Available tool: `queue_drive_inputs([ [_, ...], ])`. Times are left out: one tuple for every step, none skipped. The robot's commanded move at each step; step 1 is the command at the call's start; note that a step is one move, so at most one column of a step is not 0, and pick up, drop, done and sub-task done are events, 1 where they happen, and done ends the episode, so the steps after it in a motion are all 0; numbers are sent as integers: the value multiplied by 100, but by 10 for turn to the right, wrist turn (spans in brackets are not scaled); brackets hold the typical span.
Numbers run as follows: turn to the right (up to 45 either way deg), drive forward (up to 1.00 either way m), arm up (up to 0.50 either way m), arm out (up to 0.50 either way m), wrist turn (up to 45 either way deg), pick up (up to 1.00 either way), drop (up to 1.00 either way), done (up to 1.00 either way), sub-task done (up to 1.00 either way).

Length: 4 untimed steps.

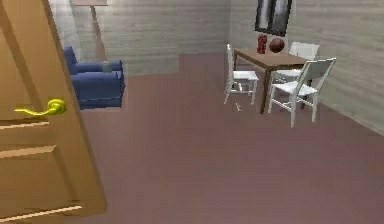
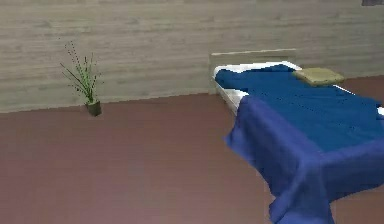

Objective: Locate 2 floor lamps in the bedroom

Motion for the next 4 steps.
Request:
queue_drive_inputs([
  [0,100,0,0,0,0,0,0,0],
  [-120,0,0,0,0,0,0,0,0],
  [0,100,0,0,0,0,0,0,0],
  [0,100,0,0,0,0,0,0,0],
])
